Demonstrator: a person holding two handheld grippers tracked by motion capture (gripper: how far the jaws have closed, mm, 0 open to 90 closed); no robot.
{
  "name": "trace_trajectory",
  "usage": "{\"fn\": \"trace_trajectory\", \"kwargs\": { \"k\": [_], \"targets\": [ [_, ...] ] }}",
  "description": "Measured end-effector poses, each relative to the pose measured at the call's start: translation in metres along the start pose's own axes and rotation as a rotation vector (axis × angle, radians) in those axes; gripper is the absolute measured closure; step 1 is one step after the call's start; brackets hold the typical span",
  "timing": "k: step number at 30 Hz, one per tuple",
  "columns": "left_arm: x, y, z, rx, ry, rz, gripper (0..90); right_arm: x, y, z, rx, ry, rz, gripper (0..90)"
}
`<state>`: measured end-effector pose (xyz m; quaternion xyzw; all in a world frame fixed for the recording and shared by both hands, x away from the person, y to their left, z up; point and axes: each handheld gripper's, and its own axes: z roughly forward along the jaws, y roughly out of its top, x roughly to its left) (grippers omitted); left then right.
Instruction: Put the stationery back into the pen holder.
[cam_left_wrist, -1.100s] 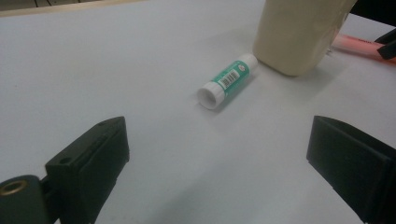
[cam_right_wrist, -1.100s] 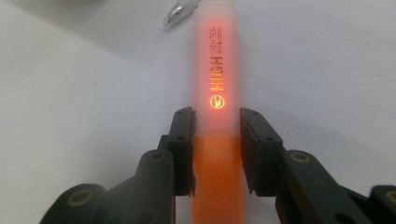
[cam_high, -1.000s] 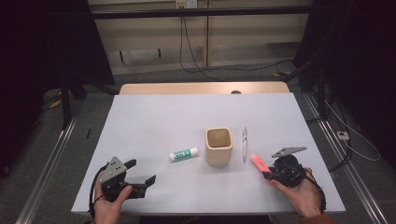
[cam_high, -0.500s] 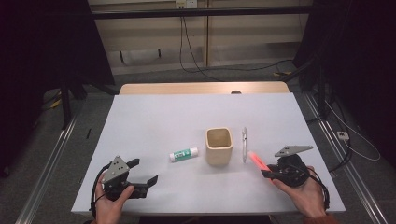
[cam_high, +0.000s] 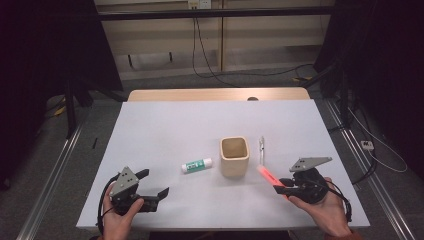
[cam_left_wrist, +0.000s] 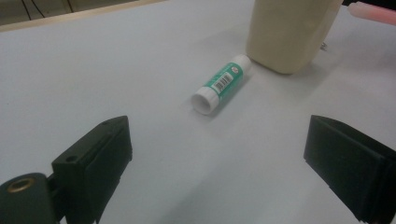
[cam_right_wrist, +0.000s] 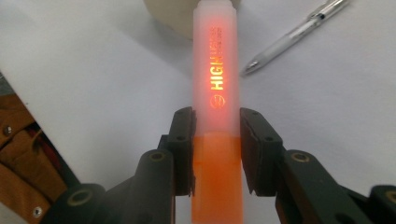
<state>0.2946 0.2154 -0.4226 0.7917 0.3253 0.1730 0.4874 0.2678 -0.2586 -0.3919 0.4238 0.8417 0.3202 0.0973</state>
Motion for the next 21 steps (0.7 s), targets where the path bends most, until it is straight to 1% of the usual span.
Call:
{"fn": "trace_trajectory", "kwargs": {
  "k": [1, 3, 5, 6, 7, 9, 13, 14, 16, 17, 18, 19, 21],
  "targets": [
    [-0.001, 0.001, 0.000, 0.004, 0.002, 0.010, 6.8, 0.002, 0.001, 0.001, 0.000, 0.006, -0.004, 68.1],
    [-0.003, 0.003, 0.003, 0.012, -0.011, 0.031, 6.9, 0.005, 0.003, 0.003, 0.007, 0.023, -0.011, 68.1],
    [-0.005, 0.005, 0.006, 0.019, -0.002, 0.059, 7.0, 0.009, 0.005, 0.004, 0.007, 0.038, -0.026, 68.1],
    [-0.006, 0.006, 0.008, 0.022, -0.005, 0.070, 6.9, 0.011, 0.007, 0.005, 0.007, 0.050, -0.030, 68.1],
    [-0.008, 0.007, 0.009, 0.021, -0.009, 0.071, 6.9, 0.012, 0.008, 0.006, 0.009, 0.057, -0.038, 68.1],
    [-0.010, 0.011, 0.010, 0.021, -0.016, 0.089, 6.9, 0.016, 0.011, 0.009, 0.012, 0.072, -0.053, 68.1],
    [-0.017, 0.019, 0.012, 0.008, -0.041, 0.123, 6.6, 0.023, 0.018, 0.013, 0.010, 0.115, -0.073, 68.1],
    [-0.019, 0.020, 0.013, 0.003, -0.046, 0.131, 6.4, 0.025, 0.019, 0.014, 0.014, 0.118, -0.080, 68.1],
    [-0.025, 0.023, 0.016, -0.002, -0.046, 0.169, 6.5, 0.028, 0.023, 0.016, 0.013, 0.125, -0.092, 68.0],
    [-0.027, 0.025, 0.017, 0.002, -0.046, 0.195, 6.4, 0.029, 0.025, 0.017, 0.012, 0.134, -0.095, 68.0],
    [-0.029, 0.027, 0.020, -0.008, -0.056, 0.204, 6.5, 0.030, 0.027, 0.018, 0.010, 0.143, -0.103, 68.0],
    [-0.031, 0.029, 0.022, -0.009, -0.065, 0.214, 6.5, 0.031, 0.029, 0.020, 0.010, 0.150, -0.111, 68.1],
    [-0.035, 0.033, 0.026, -0.017, -0.072, 0.228, 6.4, 0.034, 0.034, 0.023, 0.016, 0.155, -0.127, 68.1]
  ]
}}
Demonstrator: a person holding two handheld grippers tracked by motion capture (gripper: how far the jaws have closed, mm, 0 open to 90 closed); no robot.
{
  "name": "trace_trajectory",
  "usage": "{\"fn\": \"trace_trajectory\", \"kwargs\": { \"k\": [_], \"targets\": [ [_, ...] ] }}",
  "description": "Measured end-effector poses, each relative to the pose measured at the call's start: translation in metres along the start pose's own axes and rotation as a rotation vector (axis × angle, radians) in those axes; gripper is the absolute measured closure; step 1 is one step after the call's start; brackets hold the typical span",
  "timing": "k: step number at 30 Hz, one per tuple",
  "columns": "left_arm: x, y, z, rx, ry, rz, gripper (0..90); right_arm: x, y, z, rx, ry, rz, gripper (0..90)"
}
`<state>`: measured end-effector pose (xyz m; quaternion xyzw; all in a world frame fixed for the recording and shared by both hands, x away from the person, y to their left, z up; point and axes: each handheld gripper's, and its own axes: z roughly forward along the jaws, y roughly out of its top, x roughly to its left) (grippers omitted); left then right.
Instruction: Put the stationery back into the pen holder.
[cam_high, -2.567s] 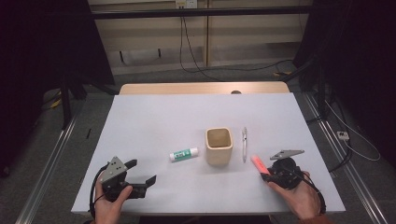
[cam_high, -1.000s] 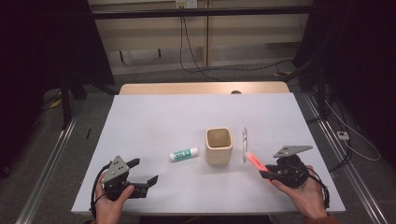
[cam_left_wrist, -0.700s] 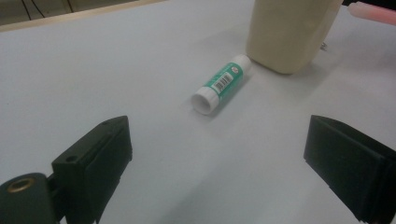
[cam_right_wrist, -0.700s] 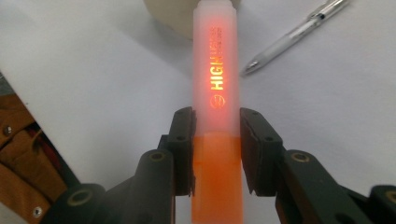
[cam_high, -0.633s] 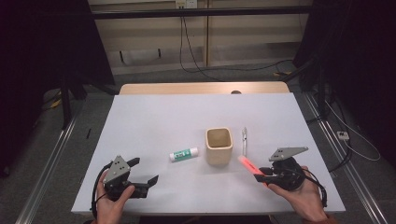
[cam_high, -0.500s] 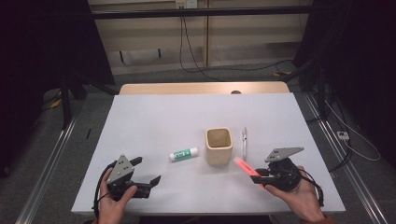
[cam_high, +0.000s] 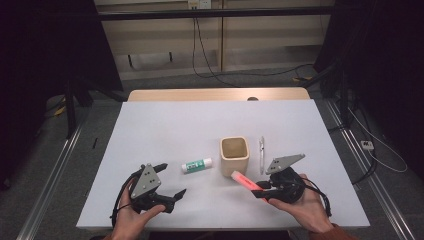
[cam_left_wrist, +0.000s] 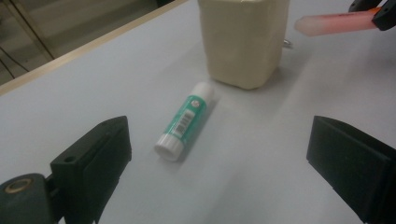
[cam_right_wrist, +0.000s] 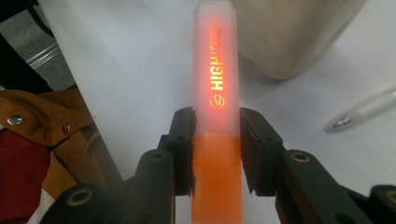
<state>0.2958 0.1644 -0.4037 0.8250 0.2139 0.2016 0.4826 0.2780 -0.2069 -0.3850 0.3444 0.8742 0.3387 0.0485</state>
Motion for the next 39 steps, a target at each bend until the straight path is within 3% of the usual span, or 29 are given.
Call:
{"fn": "trace_trajectory", "kwargs": {
  "k": [4, 10, 17, 21, 25, 30, 32, 37, 39],
  "targets": [
    [-0.007, 0.007, 0.009, 0.003, -0.015, 0.046, 4.8, 0.004, 0.008, 0.005, 0.007, 0.008, -0.031, 68.1],
    [-0.020, 0.016, 0.020, 0.020, -0.024, 0.178, 5.0, 0.009, 0.016, 0.008, 0.013, 0.022, -0.059, 68.0],
    [-0.033, 0.018, 0.033, 0.014, -0.022, 0.253, 5.7, 0.011, 0.023, 0.014, 0.016, 0.042, -0.080, 68.1],
    [-0.039, 0.014, 0.036, 0.043, -0.022, 0.302, 6.2, 0.012, 0.023, 0.016, 0.021, 0.047, -0.080, 68.1],
    [-0.045, 0.014, 0.036, 0.058, 0.022, 0.428, 6.5, 0.013, 0.026, 0.019, 0.026, 0.054, -0.083, 68.1],
    [-0.050, 0.015, 0.035, 0.061, 0.066, 0.494, 7.8, 0.015, 0.032, 0.025, 0.038, 0.068, -0.096, 68.1],
    [-0.051, 0.014, 0.033, 0.058, 0.072, 0.483, 10.8, 0.016, 0.035, 0.027, 0.039, 0.074, -0.106, 68.1],
    [-0.056, 0.010, 0.032, 0.071, 0.121, 0.545, 13.6, 0.021, 0.042, 0.031, 0.050, 0.084, -0.123, 68.1],
    [-0.059, 0.009, 0.032, 0.083, 0.131, 0.587, 14.5, 0.022, 0.044, 0.033, 0.051, 0.090, -0.131, 68.0]
  ]
}}
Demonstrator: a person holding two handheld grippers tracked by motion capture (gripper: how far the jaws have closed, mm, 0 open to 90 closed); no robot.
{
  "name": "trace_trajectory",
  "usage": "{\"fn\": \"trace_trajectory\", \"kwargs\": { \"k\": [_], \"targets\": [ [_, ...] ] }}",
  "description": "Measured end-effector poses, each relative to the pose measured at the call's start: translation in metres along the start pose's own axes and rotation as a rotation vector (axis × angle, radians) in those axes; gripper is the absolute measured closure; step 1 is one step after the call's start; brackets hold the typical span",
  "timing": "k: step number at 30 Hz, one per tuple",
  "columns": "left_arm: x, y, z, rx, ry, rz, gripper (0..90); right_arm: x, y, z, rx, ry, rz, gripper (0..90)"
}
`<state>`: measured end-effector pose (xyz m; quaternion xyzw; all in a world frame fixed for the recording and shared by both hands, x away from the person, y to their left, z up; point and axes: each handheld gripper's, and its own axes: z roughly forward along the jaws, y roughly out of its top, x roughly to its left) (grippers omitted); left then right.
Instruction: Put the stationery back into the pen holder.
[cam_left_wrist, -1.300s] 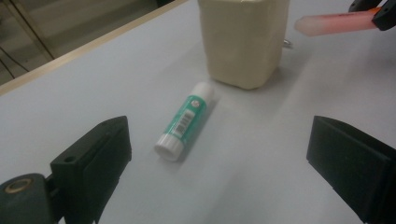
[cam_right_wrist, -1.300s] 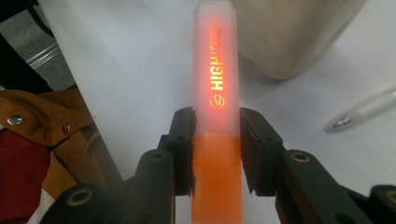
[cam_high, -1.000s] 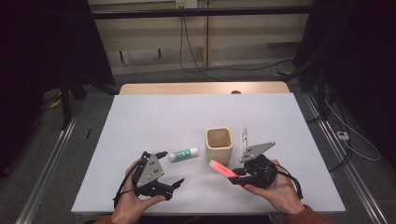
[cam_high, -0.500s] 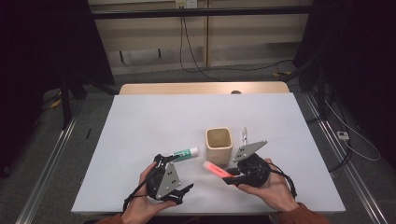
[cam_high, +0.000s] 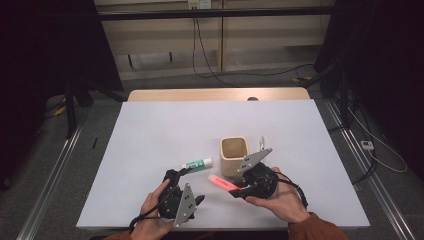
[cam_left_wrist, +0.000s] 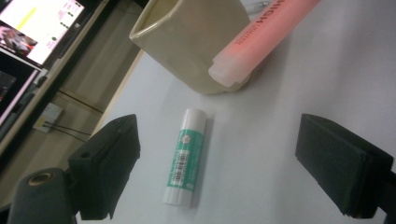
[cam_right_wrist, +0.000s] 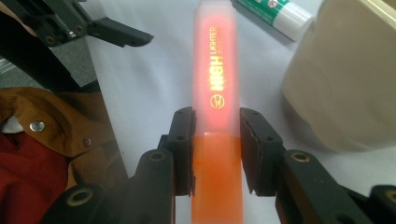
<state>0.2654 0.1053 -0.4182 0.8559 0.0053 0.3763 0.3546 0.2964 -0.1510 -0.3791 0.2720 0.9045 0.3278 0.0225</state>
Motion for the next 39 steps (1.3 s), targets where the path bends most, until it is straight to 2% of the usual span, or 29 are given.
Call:
{"fn": "trace_trajectory", "kwargs": {
  "k": [3, 6, 7, 10, 12, 13, 14, 16, 21, 23, 25, 26, 30, 31, 32, 35, 39],
  "targets": [
    [-0.003, 0.002, 0.000, 0.015, 0.015, 0.020, 19.0, 0.002, 0.004, 0.001, 0.001, 0.003, -0.007, 68.1],
    [-0.007, 0.004, -0.001, 0.051, 0.066, 0.112, 22.7, 0.002, 0.008, 0.004, 0.002, 0.009, -0.021, 68.0],
    [-0.008, 0.005, -0.001, 0.052, 0.068, 0.128, 24.0, 0.004, 0.010, 0.005, 0.007, 0.012, -0.011, 68.1],
    [-0.010, 0.006, -0.001, 0.051, 0.062, 0.152, 27.3, 0.004, 0.014, 0.008, 0.011, 0.018, -0.031, 68.1],
    [-0.012, 0.006, -0.001, 0.059, 0.066, 0.152, 29.4, 0.004, 0.016, 0.009, 0.012, 0.022, -0.035, 68.1],
    [-0.012, 0.008, -0.002, 0.067, 0.077, 0.179, 30.3, 0.004, 0.017, 0.010, 0.014, 0.025, -0.036, 68.1],
    [-0.013, 0.008, -0.002, 0.080, 0.082, 0.188, 31.6, 0.005, 0.019, 0.011, 0.012, 0.023, -0.036, 68.0],
    [-0.014, 0.009, -0.001, 0.075, 0.096, 0.204, 35.5, 0.004, 0.022, 0.012, 0.018, 0.031, -0.041, 68.1],
    [-0.015, 0.013, 0.000, 0.091, 0.143, 0.294, 39.6, 0.006, 0.030, 0.017, 0.029, 0.034, -0.050, 68.1],
    [-0.013, 0.015, -0.002, 0.106, 0.164, 0.318, 43.1, 0.007, 0.033, 0.019, 0.033, 0.036, -0.056, 68.1],
    [-0.014, 0.015, -0.001, 0.106, 0.180, 0.319, 45.8, 0.008, 0.036, 0.019, 0.032, 0.039, -0.063, 68.1],
    [-0.014, 0.017, -0.001, 0.121, 0.182, 0.354, 46.7, 0.008, 0.037, 0.019, 0.032, 0.040, -0.060, 68.0],
    [-0.020, 0.018, 0.002, 0.119, 0.190, 0.409, 52.3, 0.007, 0.040, 0.022, 0.024, 0.045, -0.064, 68.1],
    [-0.020, 0.020, 0.003, 0.131, 0.187, 0.434, 53.0, 0.007, 0.041, 0.023, 0.026, 0.048, -0.062, 68.0],
    [-0.021, 0.020, 0.004, 0.127, 0.187, 0.427, 53.8, 0.007, 0.041, 0.024, 0.029, 0.051, -0.061, 68.1],
    [-0.022, 0.022, 0.007, 0.134, 0.181, 0.456, 56.6, 0.007, 0.043, 0.027, 0.026, 0.053, -0.061, 68.1],
    [-0.025, 0.022, 0.011, 0.133, 0.176, 0.456, 59.9, 0.006, 0.043, 0.028, 0.029, 0.055, -0.057, 68.1]
  ]
}}
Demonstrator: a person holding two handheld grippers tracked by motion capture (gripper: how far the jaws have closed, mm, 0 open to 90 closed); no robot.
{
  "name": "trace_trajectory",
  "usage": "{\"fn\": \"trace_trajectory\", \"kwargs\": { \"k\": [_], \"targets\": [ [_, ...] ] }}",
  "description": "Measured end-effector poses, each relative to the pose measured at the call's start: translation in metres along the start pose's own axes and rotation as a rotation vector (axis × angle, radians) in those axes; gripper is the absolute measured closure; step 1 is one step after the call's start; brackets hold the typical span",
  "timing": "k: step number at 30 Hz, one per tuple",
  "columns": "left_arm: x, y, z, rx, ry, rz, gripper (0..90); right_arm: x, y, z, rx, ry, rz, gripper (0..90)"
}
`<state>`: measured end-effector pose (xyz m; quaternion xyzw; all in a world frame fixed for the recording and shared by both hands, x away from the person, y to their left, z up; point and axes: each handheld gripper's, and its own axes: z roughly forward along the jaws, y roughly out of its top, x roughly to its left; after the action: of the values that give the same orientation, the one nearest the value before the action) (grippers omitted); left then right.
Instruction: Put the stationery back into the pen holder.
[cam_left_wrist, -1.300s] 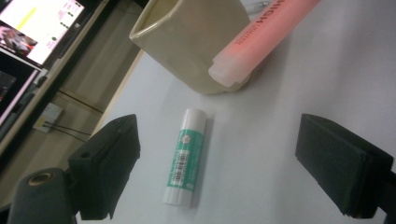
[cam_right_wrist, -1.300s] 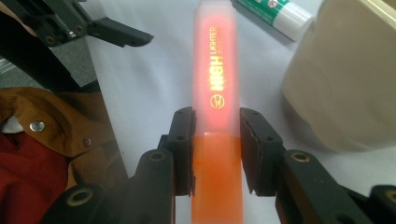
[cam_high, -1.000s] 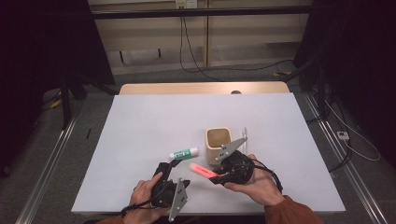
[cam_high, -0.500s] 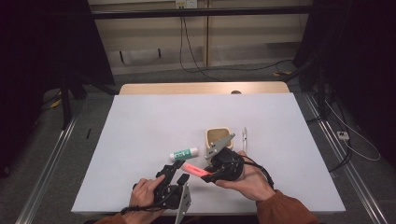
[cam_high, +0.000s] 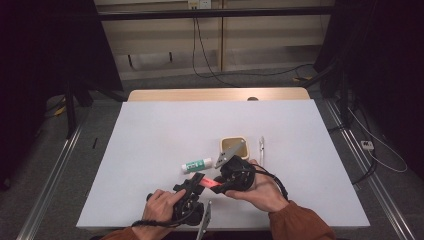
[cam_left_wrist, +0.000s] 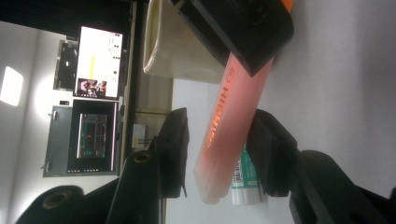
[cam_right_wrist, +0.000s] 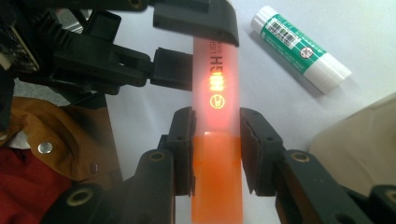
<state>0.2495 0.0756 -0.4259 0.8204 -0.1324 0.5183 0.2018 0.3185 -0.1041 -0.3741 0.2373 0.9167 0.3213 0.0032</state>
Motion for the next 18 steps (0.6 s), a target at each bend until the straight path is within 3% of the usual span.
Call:
{"fn": "trace_trajectory", "kwargs": {
  "k": [7, 14, 18],
  "targets": [
    [-0.006, 0.004, 0.001, -0.001, 0.009, 0.058, 63.5, 0.001, 0.000, 0.003, 0.000, 0.004, 0.001, 68.0],
    [-0.008, 0.006, 0.003, -0.004, 0.014, 0.072, 69.3, 0.001, 0.000, 0.005, -0.011, 0.009, 0.008, 68.0],
    [-0.011, 0.006, 0.003, -0.004, 0.041, 0.105, 69.3, 0.001, 0.000, 0.005, -0.026, 0.005, 0.014, 68.0]
  ]
}}
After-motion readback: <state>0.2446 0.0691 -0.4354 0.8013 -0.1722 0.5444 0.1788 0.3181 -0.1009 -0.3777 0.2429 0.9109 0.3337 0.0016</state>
